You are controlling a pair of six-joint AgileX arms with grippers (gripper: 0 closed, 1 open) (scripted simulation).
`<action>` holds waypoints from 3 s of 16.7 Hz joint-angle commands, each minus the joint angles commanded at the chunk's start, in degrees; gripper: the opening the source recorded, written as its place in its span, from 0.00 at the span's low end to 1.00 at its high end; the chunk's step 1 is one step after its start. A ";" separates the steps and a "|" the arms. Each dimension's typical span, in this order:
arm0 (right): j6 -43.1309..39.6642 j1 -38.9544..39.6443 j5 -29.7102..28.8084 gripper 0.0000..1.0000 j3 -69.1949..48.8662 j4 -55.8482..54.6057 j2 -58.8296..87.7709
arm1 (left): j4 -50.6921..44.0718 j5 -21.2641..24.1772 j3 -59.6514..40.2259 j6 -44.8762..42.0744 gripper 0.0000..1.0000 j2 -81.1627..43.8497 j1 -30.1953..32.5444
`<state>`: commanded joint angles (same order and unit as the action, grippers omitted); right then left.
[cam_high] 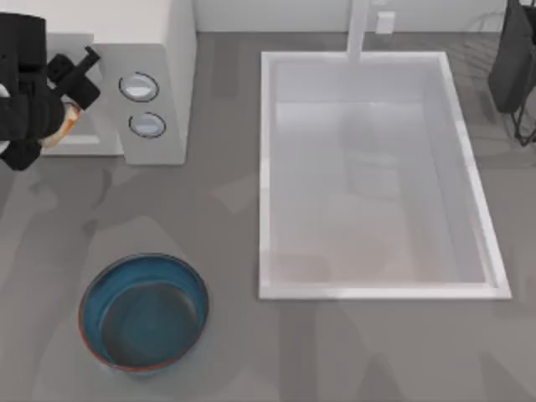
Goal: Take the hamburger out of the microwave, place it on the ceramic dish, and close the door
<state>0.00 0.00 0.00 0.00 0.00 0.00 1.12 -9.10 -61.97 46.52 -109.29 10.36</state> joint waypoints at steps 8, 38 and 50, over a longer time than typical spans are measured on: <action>0.00 0.00 0.00 1.00 0.00 0.00 0.00 | -46.35 -20.36 -13.47 51.25 0.00 -7.32 21.68; 0.00 0.00 0.00 1.00 0.00 0.00 0.00 | -88.15 -43.66 -14.39 105.51 0.00 -26.77 40.85; 0.00 0.00 0.00 1.00 0.00 0.00 0.00 | -87.31 -44.02 -13.56 105.18 0.53 -27.30 40.46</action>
<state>0.00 0.00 0.00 0.00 0.00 0.00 -86.19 -53.12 -75.53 151.70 -136.59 50.83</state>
